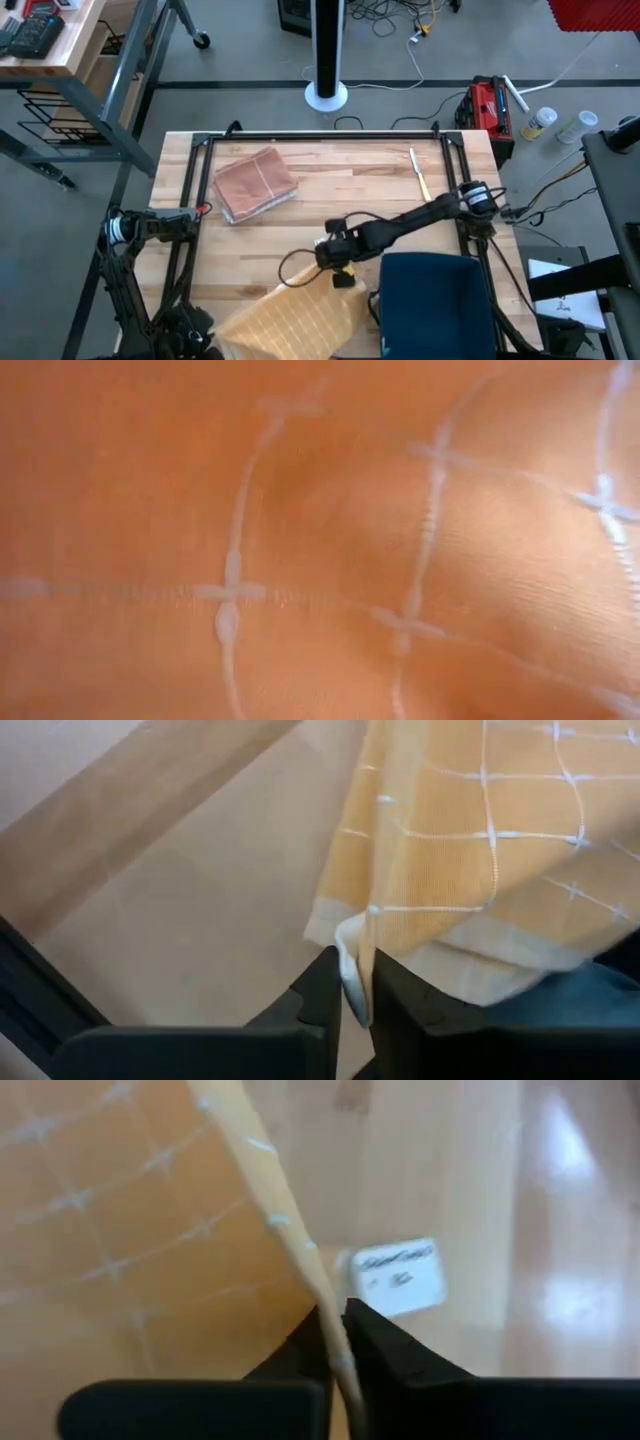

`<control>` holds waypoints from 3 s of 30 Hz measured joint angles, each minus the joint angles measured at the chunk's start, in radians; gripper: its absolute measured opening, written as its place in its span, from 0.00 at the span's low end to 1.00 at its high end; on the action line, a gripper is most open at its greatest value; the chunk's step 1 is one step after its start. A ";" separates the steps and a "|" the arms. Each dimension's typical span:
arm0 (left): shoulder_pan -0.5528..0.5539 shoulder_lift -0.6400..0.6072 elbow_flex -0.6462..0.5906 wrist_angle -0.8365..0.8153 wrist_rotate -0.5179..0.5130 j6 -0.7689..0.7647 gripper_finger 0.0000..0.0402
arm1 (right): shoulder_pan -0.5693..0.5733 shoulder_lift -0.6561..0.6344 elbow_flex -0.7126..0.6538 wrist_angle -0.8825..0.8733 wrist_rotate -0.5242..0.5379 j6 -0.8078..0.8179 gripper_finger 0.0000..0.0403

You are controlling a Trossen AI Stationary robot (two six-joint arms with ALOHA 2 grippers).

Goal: Fold towel
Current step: Fold the yellow towel

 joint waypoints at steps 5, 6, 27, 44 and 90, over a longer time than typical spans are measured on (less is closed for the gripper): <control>0.003 0.000 -0.054 0.021 0.034 -0.022 0.14 | -0.040 -0.034 0.000 -0.006 0.017 -0.018 0.21; 0.003 0.000 -0.067 0.031 0.033 -0.019 0.14 | -0.049 -0.035 0.000 -0.007 0.023 -0.018 0.24; 0.023 -0.019 -0.107 0.087 -0.086 0.048 0.09 | 0.056 0.146 -0.017 0.425 -0.232 0.058 0.16; 0.146 -0.057 -0.286 -0.236 0.093 0.017 0.01 | -0.163 0.215 -0.015 0.440 -0.143 0.428 0.00; 0.096 -0.351 -0.281 0.204 -0.051 0.088 0.01 | -0.173 0.310 0.023 0.658 -0.135 0.512 0.00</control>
